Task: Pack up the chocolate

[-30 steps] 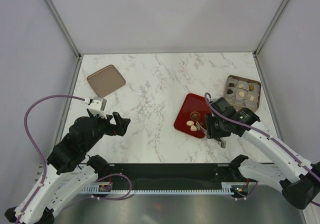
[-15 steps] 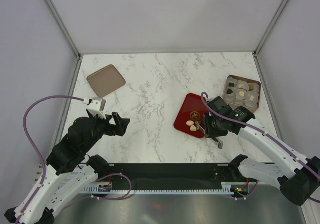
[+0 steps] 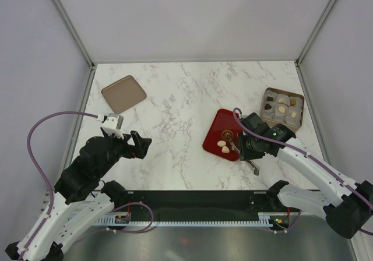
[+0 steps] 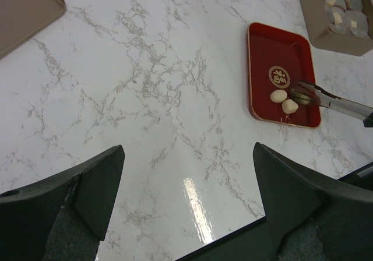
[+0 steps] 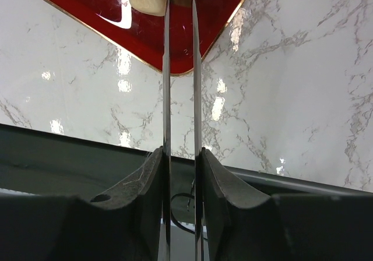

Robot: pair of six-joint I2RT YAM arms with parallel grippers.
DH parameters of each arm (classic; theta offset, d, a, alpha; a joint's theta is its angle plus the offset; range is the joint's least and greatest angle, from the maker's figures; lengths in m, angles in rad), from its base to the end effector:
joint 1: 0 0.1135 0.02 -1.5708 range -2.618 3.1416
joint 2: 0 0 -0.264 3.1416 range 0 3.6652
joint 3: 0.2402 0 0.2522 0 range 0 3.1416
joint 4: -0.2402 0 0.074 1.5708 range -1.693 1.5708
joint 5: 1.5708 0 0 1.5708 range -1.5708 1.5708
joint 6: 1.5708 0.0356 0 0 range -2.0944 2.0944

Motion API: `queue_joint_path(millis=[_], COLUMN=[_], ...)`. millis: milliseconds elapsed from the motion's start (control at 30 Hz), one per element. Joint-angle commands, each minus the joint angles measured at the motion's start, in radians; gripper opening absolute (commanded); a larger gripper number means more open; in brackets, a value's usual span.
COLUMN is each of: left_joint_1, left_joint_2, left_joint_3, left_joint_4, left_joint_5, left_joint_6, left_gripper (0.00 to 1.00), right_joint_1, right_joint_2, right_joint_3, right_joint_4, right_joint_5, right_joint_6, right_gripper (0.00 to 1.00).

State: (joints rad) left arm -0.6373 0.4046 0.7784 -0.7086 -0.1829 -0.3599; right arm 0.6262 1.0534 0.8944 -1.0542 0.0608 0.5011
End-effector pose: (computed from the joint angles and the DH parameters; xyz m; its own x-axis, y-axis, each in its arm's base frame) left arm 0.0733 -0.0462 0.3269 -0.4046 -0.1313 -0.9050 0.3254 0.9042 -0.2767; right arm 0.1464 0.1032 0.2608 -0.9384 -0.0870 -0.3343 -0.1333 0.9840 0.1182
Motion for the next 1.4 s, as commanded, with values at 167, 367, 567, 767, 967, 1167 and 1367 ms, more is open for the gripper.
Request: queue_joint_path(millis=[167,367,567,767,967,1167,1367], left_joint_1=[-0.005,-0.005,-0.005,-0.005,-0.005,-0.005,-0.005], left_joint_2=[0.002,0.005,-0.004,-0.003,0.002,0.019,0.022], left_joint_3=[0.001,0.002,0.002,0.002,0.002,0.002,0.004], left_joint_4=[0.014,0.014,0.014,0.014,0.014,0.014,0.017], left_joint_5=[-0.026,-0.027,-0.026,-0.021,-0.015,0.003,0.013], left_joint_6=[-0.028,-0.028,-0.03,-0.028,-0.028,-0.022,-0.022], left_gripper=[1.0,1.0,1.0,1.0,1.0,1.0,1.0], right_joint_1=[0.004,0.003,-0.022,-0.114,-0.262,-0.422,-0.513], right_joint_2=[-0.013,0.019,0.076,0.108,0.128,0.172,0.188], right_joint_3=[0.087,0.172,0.302,0.373,0.42,0.452,0.422], right_joint_4=[-0.006,-0.016,-0.038,-0.043,-0.046,-0.043,0.008], right_joint_5=[0.042,0.085,0.149,0.155,0.165,0.26,0.226], right_joint_6=[-0.012,-0.03,-0.052,-0.099,-0.168,-0.193,-0.177], right_gripper=[0.25,0.25,0.25,0.24,0.24,0.25,0.25])
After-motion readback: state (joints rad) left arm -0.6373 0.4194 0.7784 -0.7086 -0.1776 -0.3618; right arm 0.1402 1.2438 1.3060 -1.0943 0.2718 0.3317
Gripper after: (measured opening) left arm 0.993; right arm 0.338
